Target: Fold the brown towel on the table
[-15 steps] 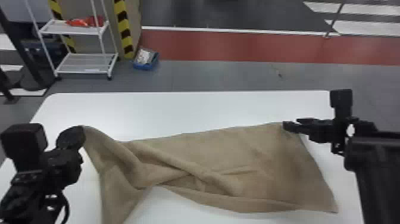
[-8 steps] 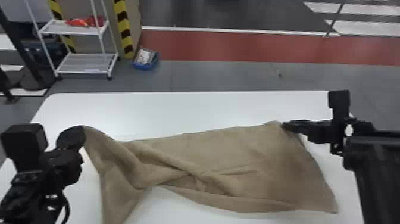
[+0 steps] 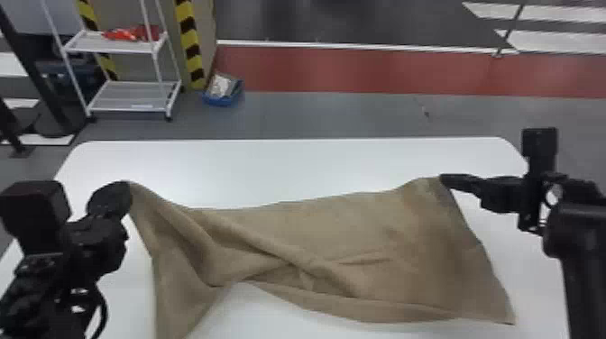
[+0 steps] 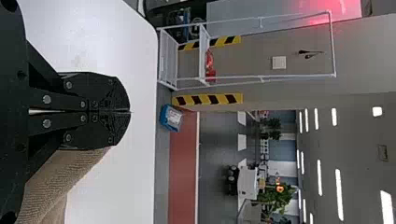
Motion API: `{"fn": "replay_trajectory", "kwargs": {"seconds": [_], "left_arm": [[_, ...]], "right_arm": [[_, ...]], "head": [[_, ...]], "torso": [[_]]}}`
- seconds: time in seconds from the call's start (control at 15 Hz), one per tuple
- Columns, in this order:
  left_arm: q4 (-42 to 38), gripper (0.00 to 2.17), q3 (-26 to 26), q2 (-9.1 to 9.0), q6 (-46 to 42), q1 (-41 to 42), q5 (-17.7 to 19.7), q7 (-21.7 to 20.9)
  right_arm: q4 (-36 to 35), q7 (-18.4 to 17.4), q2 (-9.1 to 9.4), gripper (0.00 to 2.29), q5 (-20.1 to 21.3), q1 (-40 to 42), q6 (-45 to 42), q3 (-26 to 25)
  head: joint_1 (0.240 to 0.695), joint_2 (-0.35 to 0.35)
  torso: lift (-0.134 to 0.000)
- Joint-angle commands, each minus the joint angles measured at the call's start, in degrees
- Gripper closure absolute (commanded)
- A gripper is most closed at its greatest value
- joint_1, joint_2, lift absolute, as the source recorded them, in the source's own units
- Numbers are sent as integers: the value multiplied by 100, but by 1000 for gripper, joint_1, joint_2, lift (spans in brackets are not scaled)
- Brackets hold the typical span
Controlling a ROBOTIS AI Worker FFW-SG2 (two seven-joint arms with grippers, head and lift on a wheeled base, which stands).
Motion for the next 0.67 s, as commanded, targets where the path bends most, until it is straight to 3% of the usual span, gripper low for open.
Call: {"fn": "replay_trajectory", "kwargs": {"seconds": [0.0,0.33,0.6], "left_arm": [[-282,1744,-111,27,17,31,1,-53],[-783,1744,-146,97,474,-119,-96,-140],[-1073,1744,12,150,808,-294,-26,-360]], "right_arm": [[-775,154,7,1511,-155,115,592,-122],[-2111,523,-72,1511,-322,1,1945,-500],[-2489,603,-353,1514,-612,-263,2736,-904]], "head": [[695,-58],[695,-95],[656,-131]], "torso": [[-124],[-124],[-124]]}}
